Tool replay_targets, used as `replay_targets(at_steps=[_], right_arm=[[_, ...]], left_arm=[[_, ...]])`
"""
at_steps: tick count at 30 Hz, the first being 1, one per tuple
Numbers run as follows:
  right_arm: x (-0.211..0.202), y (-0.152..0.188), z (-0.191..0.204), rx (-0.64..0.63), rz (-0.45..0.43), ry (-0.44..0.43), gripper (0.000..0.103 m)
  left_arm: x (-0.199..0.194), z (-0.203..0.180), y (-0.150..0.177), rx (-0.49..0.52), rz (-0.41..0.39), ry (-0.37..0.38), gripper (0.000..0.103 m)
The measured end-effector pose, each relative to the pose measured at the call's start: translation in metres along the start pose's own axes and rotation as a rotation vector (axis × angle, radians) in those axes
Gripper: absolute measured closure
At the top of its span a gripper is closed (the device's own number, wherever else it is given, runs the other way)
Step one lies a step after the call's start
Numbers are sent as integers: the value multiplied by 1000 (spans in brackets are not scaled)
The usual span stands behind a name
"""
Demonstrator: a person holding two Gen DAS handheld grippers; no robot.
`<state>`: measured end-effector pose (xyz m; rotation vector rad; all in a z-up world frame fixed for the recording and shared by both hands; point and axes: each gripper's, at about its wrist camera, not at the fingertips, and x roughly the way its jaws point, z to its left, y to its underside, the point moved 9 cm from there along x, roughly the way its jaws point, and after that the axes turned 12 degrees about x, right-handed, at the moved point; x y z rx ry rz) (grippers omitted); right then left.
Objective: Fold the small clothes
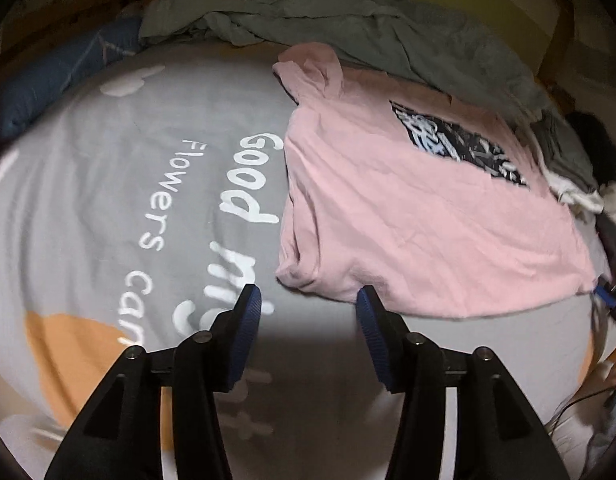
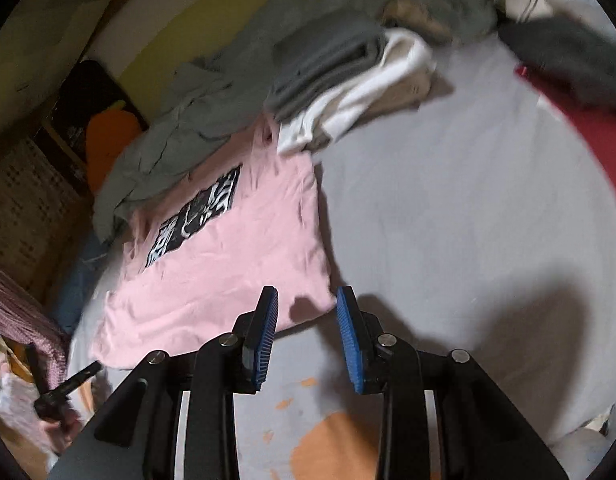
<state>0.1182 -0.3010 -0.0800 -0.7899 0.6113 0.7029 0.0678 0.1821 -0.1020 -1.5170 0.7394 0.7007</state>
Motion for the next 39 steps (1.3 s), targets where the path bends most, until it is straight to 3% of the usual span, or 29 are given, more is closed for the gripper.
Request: replay_targets(at_steps=[2,3,4,5,6,7,10,13,19,21,22,23,26,27,28,31,33,35,36,39], right_arm=[[7,3,-2,8,26,4,71],[11,6,-1,9,46,-10,71],[13,8,2,-2,49,-13,71],[12,8,5,-33,40,-10,81],[11,9,7,-50,32,-6,94],[9,8,9,-60,17,-5,99],[-7,2,10,-75,-71,22,100],[-22,4,8,-61,-122,46,100],[-20,37,-8,-82,-84,145,100],[-23,36,-8,-90,-95,146,100],[-25,33,-7,-93,-109,147,99],[-27,31,-7,-90,-119,144,94],[-38,31,-7,-63,-162,129,74],[-42,32,-6,-46,-162,103,72],[-42,34,-5,-23,-149,65,72],[-36,47,-7,67,-56,-31,71],[-24,61,-13,198,52,-121,71],[-16,75,-15,342,132,-217,71],[-11,78,-16,391,141,-251,71],[-5,73,-15,393,99,-216,71]], left_arm=[[1,2,-3,-32,-10,23,57],[1,2,-5,-35,-17,38,64],[0,1,-7,-33,-25,48,94],[1,0,-7,-26,-20,52,99],[0,0,-7,-29,-22,57,99],[-2,2,-6,-36,-30,49,100],[-18,9,-2,-70,-63,41,99],[-29,10,14,-126,-53,91,99],[-27,9,43,-97,5,24,102],[-31,11,45,-98,2,17,99],[-33,9,46,-113,0,42,86],[-38,6,45,-133,-19,83,73],[-50,-7,38,-126,-82,151,69],[-52,-12,35,-129,-98,174,60],[-52,-16,32,-149,-112,202,49],[-37,-18,29,-266,-85,278,38],[-20,-11,33,-376,-45,294,37],[-21,-7,33,-462,-95,317,38],[-21,-6,32,-487,-112,322,38],[-16,3,26,-552,-156,326,47]])
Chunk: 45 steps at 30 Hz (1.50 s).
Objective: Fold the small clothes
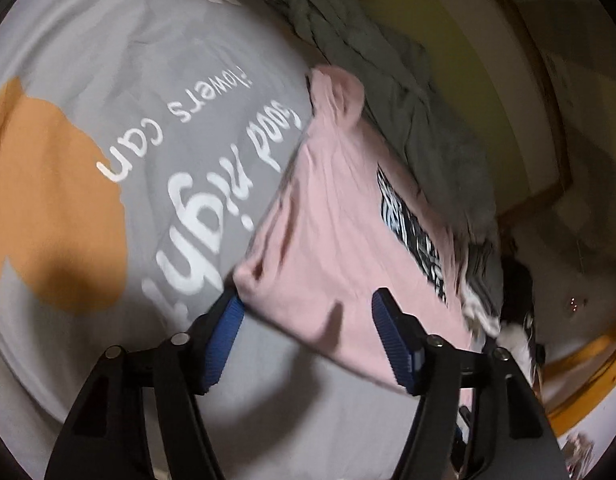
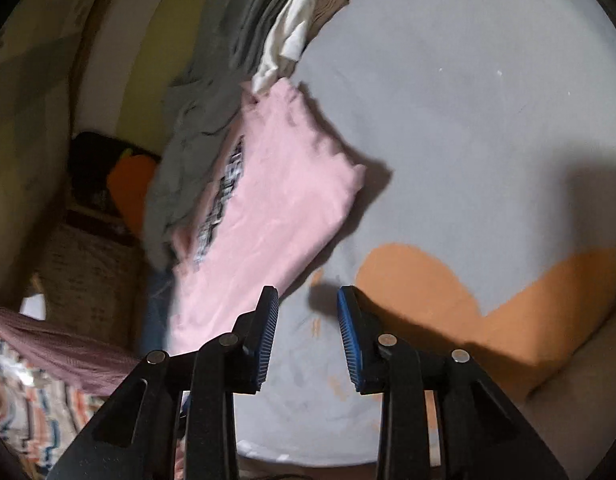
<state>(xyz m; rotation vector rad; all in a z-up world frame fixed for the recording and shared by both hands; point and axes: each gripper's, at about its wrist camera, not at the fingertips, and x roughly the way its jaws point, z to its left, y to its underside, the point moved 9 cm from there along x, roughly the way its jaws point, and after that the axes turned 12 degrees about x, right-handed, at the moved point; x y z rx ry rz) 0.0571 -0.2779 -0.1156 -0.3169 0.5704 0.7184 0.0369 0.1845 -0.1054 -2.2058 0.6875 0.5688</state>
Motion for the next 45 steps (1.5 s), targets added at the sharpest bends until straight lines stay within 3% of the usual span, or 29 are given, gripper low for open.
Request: replay_targets(at_steps=[3,4,7,8,9,12,14,16,21,25,29,34,37,41,45], right_arm=[[-3,-15,4,27,-74,0,71],[-3,-23,3,37,-100,2,71],[2,-34,3,58,-102,-8,73],[1,-35,3,43,-99,0,98],[-2,-33,7,8,-111,7,102],[-25,-24,24,-112,-210,11,102],[-39,-16,32,-139,-232,-14,102],[-56,-5,35,-151,-239,-30,102],[-80,26,21,-133,-197,-49,102],[-91,28,35,-153,-227,-81,102],[-82,-3,72,-175,-270,-113,102],[-11,-63,116,-182,-243,-30,102],[28,-88,124,-193,-239,39,102],[68,-107,121,-204,-203,120,102],[87,-118,112,-195,-185,135,102]], left_arm=[[2,7,-7,-20,-22,-34,67],[3,7,-8,-11,-22,-46,80],[7,10,-6,22,-8,-81,96],[4,10,-7,17,-21,-85,97],[-1,11,-8,14,-34,-74,97],[-26,6,-14,34,-103,-59,98],[-48,2,-15,49,-130,-56,98],[-69,-1,-11,51,-140,-35,98],[-104,-8,-4,96,-169,-62,98],[-114,-20,-17,80,-198,-40,98],[-90,-30,-54,36,-190,-47,98],[-22,-29,-107,5,-121,-110,98],[17,-21,-125,41,-65,-220,98],[48,-19,-134,85,-35,-268,97],[61,-17,-138,124,-37,-285,97]])
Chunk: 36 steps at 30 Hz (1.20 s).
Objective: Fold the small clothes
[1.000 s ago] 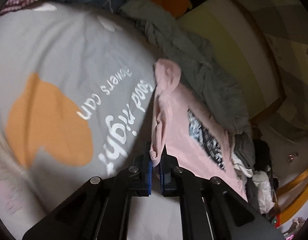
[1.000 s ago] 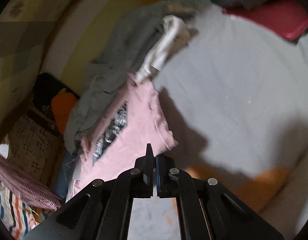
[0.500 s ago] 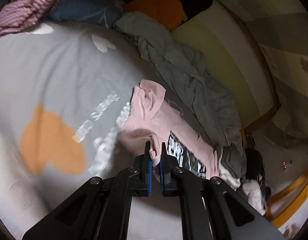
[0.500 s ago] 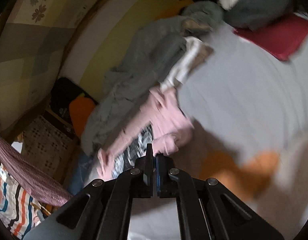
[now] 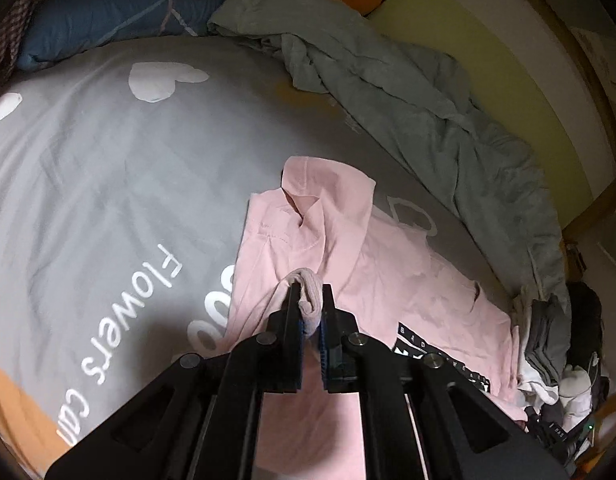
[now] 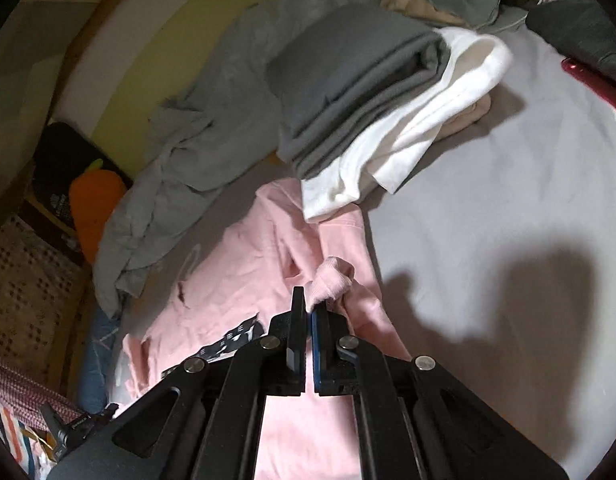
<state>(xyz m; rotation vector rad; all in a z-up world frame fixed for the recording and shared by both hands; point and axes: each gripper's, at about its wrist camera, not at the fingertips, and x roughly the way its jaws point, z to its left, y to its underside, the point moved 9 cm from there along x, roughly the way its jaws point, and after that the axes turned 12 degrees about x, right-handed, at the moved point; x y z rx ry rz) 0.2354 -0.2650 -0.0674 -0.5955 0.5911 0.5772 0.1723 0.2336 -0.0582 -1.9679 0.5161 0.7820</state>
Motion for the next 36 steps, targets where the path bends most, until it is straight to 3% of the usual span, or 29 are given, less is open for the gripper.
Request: replay_targets(at_steps=[3,4,5,6,7,9,10,11,14,17,19,22,24,26,27,29,30,34,36], right_arm=[[10,-3,-4,-7,-2,10,101],[13,-2,-6,-5,13,16,96],[17,-1,-8,0,48,19,91],[18,-1,-10,9,78,11,87],[17,-2,-11,20,84,-2,79],[3,-8,-16,30,42,-18,66],[-7,-12,-18,7,-3,5,43],[-21,-14,-17,-56,-64,32,29],[-43,-4,-9,-202,-81,51,29],[-62,13,-20,-219,-110,79,29],[-68,24,-36,-205,-102,101,29],[-59,39,-57,-149,-20,91,29],[-50,46,-66,-95,46,46,29],[-44,47,-62,-103,83,-24,28],[-40,50,-59,-104,134,-76,32],[-29,59,-58,-68,238,-113,79],[-27,61,-60,-78,239,-92,91],[-56,66,-55,-144,88,-26,94],[-85,81,-46,-192,48,-28,94]], left_arm=[[6,5,1,9,-6,-22,90],[3,12,1,22,-34,-75,78],[-3,18,-1,42,-71,-153,53],[-13,25,-3,65,-121,-223,43],[-28,32,-4,82,-183,-271,35],[-45,38,-2,86,-219,-259,35],[-49,40,2,90,-201,-235,34],[-52,42,7,97,-166,-202,33],[-51,38,35,117,-37,-65,33],[-45,32,66,117,56,43,33],[-39,31,81,110,83,70,34],[-36,28,81,140,58,53,36],[-33,21,82,180,62,61,47],[-28,18,81,172,74,88,92],[-28,18,81,158,74,119,92],[-34,19,79,144,49,116,93],[-40,18,78,149,34,106,93],[-81,20,89,130,-15,83,93],[-102,27,101,146,-40,30,93]])
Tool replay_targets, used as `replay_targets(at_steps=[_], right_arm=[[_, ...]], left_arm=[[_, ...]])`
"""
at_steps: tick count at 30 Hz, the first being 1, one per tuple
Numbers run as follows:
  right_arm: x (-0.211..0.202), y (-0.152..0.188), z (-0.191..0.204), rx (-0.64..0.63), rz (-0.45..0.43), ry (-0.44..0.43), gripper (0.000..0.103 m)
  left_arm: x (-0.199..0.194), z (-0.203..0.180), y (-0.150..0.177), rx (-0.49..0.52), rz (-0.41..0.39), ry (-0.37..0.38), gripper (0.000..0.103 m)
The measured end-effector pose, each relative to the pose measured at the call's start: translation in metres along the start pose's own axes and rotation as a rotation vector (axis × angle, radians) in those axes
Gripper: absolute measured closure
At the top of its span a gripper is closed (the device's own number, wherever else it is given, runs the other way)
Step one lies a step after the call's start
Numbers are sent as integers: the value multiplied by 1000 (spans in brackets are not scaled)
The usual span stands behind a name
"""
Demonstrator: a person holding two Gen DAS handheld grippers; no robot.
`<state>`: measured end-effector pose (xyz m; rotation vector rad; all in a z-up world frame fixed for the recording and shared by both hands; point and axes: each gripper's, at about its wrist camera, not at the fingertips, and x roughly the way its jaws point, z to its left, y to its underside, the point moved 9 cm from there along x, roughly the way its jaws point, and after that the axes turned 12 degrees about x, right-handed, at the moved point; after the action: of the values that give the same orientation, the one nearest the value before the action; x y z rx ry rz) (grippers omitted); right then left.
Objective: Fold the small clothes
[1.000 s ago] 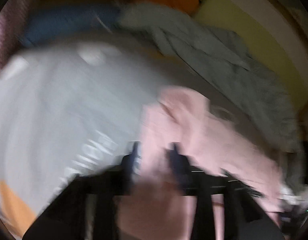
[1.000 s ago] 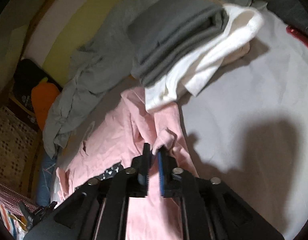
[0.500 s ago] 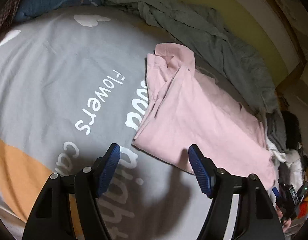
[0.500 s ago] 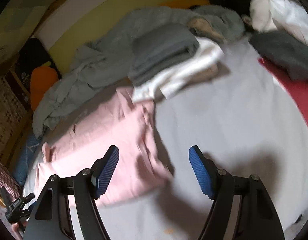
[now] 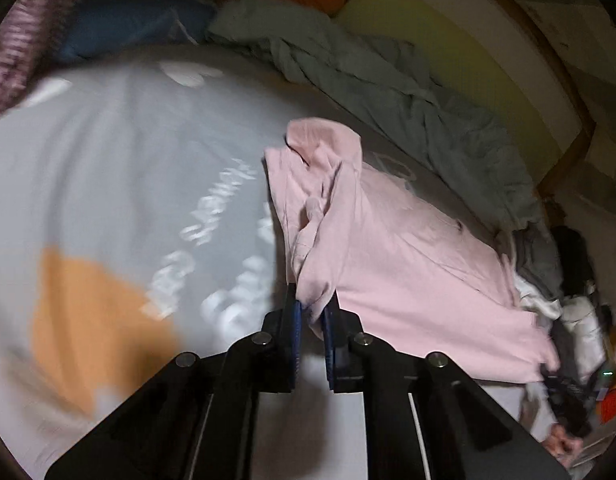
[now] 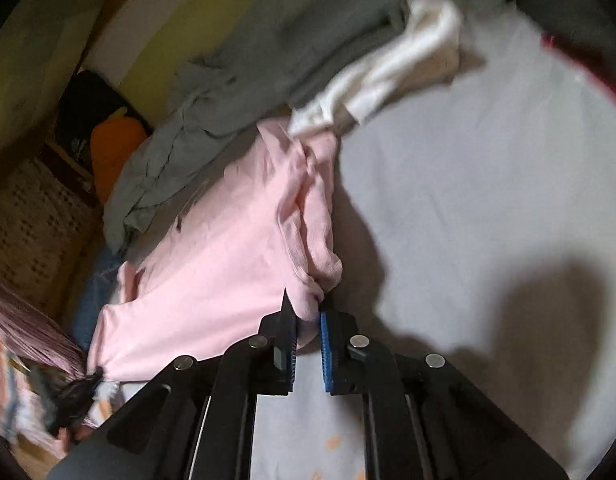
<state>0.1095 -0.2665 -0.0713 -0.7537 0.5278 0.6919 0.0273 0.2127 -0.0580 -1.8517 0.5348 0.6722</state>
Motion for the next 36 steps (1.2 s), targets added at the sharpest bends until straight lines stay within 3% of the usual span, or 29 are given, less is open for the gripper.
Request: replay_targets(at_steps=[4,6,7,9,10,12,14,16,19,21,22,27,28,29,30,31,33,36], right_arm=[[-22,57,-4,49,110,2,94],[-22,75,-15,31,122,62,91],[-21,77,-20,10,113,104,80],[-26,69,-29,9,77,146,64],[-30,62,-30,31,60,134,54],[-47,34,-28,60,-11,86,51],[-54,9,-25,43,-69,78,40],[-49,-25,-24,18,-100,96,40],[-14,-58,-23,45,-17,57,41],[15,-65,-23,101,78,17,42],[32,-66,-26,120,139,23,48],[64,-74,-34,165,194,0,54],[67,-72,-30,127,203,-11,63],[69,-70,-26,102,211,-22,82],[71,-69,-24,94,202,-29,93],[68,-68,-25,96,177,-20,97],[55,-72,-35,107,85,31,102],[19,-69,-46,103,-63,135,102]], left_arm=[[-17,28,28,7,62,-127,92],[-11,34,37,46,98,-193,85],[-9,34,38,64,102,-216,81],[-19,30,29,103,67,-278,68],[-28,29,23,125,30,-307,53],[-49,13,2,188,-80,-344,51],[-54,-10,-15,246,-134,-304,51],[-42,-37,-30,275,-144,-201,51],[-6,-86,-41,323,-105,9,50],[28,-118,-42,364,-54,82,50],[42,-131,-42,377,-32,116,50],[107,-187,-30,439,51,160,50],[114,-193,-27,451,52,153,50],[120,-200,-25,458,53,147,50],[127,-204,-23,460,55,142,50],[128,-207,-17,458,57,136,50],[136,-207,-11,454,77,118,50],[147,-194,2,436,104,99,50]])
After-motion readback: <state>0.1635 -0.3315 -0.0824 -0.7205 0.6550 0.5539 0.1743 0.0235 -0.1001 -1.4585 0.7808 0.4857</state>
